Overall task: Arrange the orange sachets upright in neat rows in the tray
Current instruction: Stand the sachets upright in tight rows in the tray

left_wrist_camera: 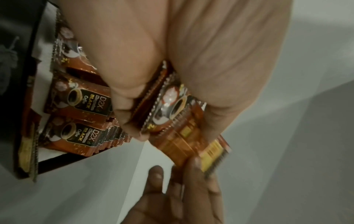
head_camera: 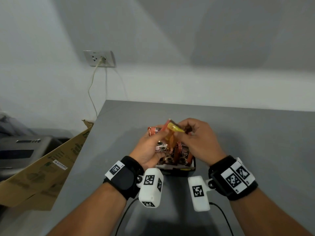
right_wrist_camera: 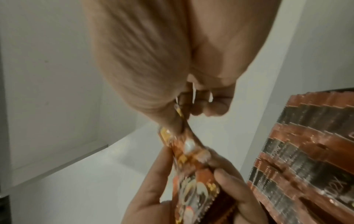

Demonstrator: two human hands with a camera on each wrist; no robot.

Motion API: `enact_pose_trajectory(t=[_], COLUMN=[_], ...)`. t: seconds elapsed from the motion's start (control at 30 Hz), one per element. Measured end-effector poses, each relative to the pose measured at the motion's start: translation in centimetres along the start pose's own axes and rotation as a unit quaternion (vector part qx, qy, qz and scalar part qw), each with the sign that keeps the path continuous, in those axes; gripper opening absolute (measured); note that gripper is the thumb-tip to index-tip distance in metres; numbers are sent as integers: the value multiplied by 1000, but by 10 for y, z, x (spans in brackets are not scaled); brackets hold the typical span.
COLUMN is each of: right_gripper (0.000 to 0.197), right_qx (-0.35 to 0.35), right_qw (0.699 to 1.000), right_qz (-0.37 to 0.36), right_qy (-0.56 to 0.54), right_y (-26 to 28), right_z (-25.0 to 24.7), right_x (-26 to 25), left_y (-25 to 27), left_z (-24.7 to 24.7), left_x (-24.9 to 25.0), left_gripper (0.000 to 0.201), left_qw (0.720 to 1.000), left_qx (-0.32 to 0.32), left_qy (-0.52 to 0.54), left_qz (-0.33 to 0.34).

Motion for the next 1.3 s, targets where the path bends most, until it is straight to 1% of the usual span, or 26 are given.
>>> enact_pose_trajectory(t=[0.07, 0.1, 0.17, 0.2, 0.23, 0.27, 0.3, 0.37, 0.4, 0.43, 0.5, 0.57, 0.63, 0.7, 0.73, 0.77, 0.87, 0.93, 1.0, 1.07, 1.17, 1.23, 1.3], right_gripper=[18, 22, 24, 24, 23, 22, 20, 15, 18, 24, 34, 28, 19, 17, 17, 17, 20, 21, 21, 22, 20, 20, 22], right_qx=[49, 50, 16, -17, -49, -67, -64, -13, 9, 19, 25, 55, 81, 72, 57, 40, -13, -35, -31, -6, 42, 37, 4], right_qw=[998, 997, 995, 994, 994, 995, 998, 996, 993, 991, 989, 981, 958, 934, 928, 927, 938, 940, 937, 928, 917, 917, 921], right_qz=[-37, -54, -91, -88, -65, -36, -4, 46, 62, 73, 86, 105, 138, 168, 180, 187, 190, 201, 210, 208, 206, 203, 210], right_qy=[-15, -15, 36, 65, 77, 64, 26, -77, -104, -113, -117, -157, -238, -306, -320, -321, -290, -273, -278, -309, -340, -342, -329], right_y=[1, 2, 7, 11, 14, 17, 17, 16, 15, 14, 12, 10, 10, 9, 9, 9, 10, 12, 13, 11, 8, 7, 8], right_z=[-11, -11, 1, 10, 19, 23, 22, 14, 11, 10, 11, 5, -2, -2, 1, 5, 21, 31, 35, 30, 13, 8, 14], right_x=[-6, -9, -15, -13, -6, 0, 4, 10, 12, 14, 18, 26, 37, 43, 44, 44, 42, 42, 43, 45, 48, 46, 44], left_y=[1, 2, 0, -1, -2, -2, 0, 2, 3, 4, 4, 5, 4, 4, 4, 5, 5, 5, 4, 5, 6, 6, 6], left_z=[2, 3, 5, 6, 5, 3, 3, 1, 1, 2, 2, 0, -5, -8, -7, -5, -1, 0, -1, -3, -11, -13, -10], left_x=[-4, -3, 0, 3, 6, 8, 11, 15, 16, 16, 11, 7, 7, 10, 11, 12, 12, 10, 8, 7, 4, 7, 10], left_gripper=[40, 39, 27, 23, 23, 27, 31, 43, 48, 48, 38, 34, 32, 28, 29, 30, 37, 44, 40, 29, 34, 33, 31], left_qw=[999, 999, 998, 998, 999, 999, 999, 999, 999, 998, 999, 1000, 1000, 999, 999, 998, 995, 994, 994, 997, 1000, 1000, 998], left_qx=[-6, -7, -11, -12, -7, -3, 0, 9, 12, 10, 7, 10, 19, 25, 25, 21, 17, 22, 25, 23, 20, 18, 15], left_qy=[24, 41, 58, 56, 48, 38, 26, -4, -16, -23, -18, 13, 8, -24, -37, -50, -84, -93, -95, -68, -5, -20, -57], left_qz=[-31, -35, -22, -10, 4, 16, 25, 40, 47, 49, 36, 8, 1, 13, 20, 27, 45, 45, 43, 29, -2, 4, 24])
Point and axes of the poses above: each hand's wrist, its own y-axis away from the middle knuckle, its own z-axis out of the palm, x = y × z, the point moved 9 cm from there along -y, towards the middle knuckle, and after that the axes turned 8 degrees about -y, right-handed, at the moved point
